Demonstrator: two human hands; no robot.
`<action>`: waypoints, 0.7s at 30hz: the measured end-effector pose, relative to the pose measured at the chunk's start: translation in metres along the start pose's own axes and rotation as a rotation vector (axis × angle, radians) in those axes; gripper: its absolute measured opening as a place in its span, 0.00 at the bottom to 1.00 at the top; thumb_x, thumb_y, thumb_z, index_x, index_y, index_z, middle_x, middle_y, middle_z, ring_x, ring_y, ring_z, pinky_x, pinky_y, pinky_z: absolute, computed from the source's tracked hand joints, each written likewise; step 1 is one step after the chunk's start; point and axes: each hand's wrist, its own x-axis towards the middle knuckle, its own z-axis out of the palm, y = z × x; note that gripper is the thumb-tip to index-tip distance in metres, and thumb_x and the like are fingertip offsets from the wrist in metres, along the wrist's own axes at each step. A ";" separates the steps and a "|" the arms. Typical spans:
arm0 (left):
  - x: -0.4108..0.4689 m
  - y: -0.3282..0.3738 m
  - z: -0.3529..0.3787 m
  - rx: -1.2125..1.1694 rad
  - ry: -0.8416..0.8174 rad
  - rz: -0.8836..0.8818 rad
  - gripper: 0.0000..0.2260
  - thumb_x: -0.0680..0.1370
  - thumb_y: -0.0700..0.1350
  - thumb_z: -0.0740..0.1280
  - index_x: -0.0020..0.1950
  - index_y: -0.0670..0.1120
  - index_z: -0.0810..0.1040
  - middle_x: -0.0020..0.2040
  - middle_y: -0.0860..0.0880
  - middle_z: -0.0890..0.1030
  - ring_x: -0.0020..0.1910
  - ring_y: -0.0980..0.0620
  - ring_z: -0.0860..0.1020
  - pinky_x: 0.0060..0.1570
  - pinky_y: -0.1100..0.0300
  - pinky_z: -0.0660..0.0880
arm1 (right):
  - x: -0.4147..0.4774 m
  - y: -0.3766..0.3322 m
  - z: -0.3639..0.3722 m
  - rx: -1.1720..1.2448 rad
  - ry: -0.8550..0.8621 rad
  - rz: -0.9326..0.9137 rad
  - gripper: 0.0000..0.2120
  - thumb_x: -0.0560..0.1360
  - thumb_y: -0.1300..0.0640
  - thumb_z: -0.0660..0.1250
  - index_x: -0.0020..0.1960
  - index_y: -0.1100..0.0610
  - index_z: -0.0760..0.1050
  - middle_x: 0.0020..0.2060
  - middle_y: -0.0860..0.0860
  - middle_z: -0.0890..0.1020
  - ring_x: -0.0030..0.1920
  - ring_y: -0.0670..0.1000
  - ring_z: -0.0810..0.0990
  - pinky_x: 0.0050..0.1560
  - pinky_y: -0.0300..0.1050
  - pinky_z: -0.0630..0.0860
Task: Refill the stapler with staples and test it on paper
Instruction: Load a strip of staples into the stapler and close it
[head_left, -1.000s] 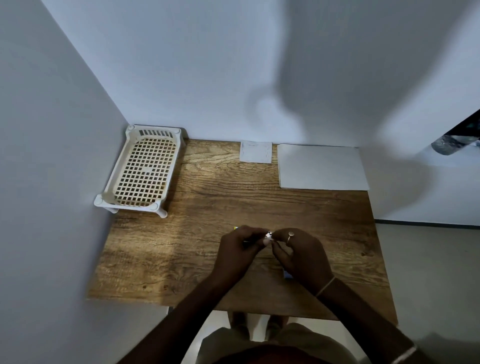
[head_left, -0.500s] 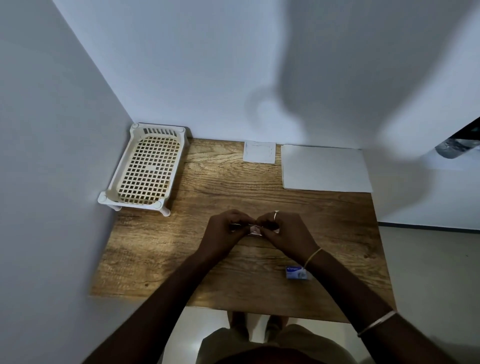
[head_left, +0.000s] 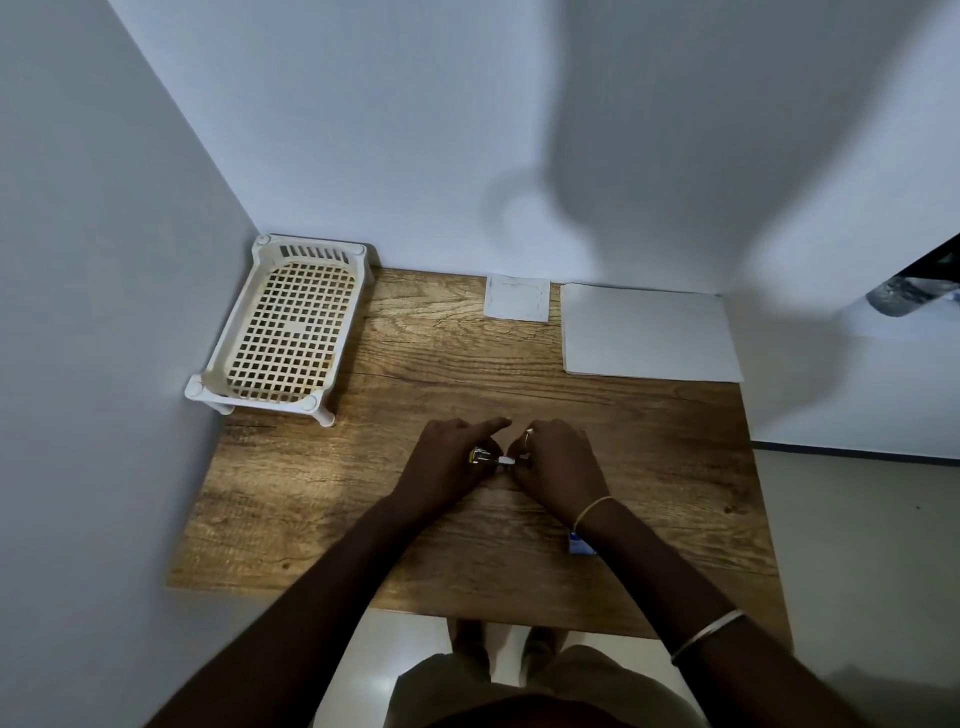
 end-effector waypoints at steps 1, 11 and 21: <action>0.000 -0.001 0.001 0.024 -0.014 0.003 0.27 0.73 0.50 0.76 0.72 0.52 0.76 0.50 0.56 0.87 0.47 0.55 0.82 0.52 0.53 0.77 | 0.001 0.000 0.001 -0.011 -0.011 0.000 0.10 0.75 0.48 0.69 0.54 0.47 0.84 0.50 0.48 0.82 0.54 0.54 0.77 0.55 0.51 0.73; -0.003 -0.004 0.008 0.036 -0.037 0.002 0.28 0.73 0.43 0.76 0.73 0.49 0.75 0.55 0.53 0.85 0.53 0.50 0.79 0.52 0.54 0.74 | 0.003 0.003 0.010 0.072 0.009 0.014 0.11 0.73 0.58 0.69 0.54 0.54 0.85 0.48 0.53 0.83 0.51 0.56 0.80 0.50 0.48 0.75; 0.006 -0.017 0.008 0.038 -0.046 -0.043 0.29 0.70 0.43 0.78 0.70 0.48 0.77 0.62 0.50 0.81 0.59 0.51 0.77 0.55 0.62 0.70 | 0.006 0.003 0.010 0.108 0.058 0.021 0.11 0.74 0.56 0.69 0.55 0.52 0.85 0.46 0.51 0.84 0.49 0.53 0.80 0.47 0.46 0.75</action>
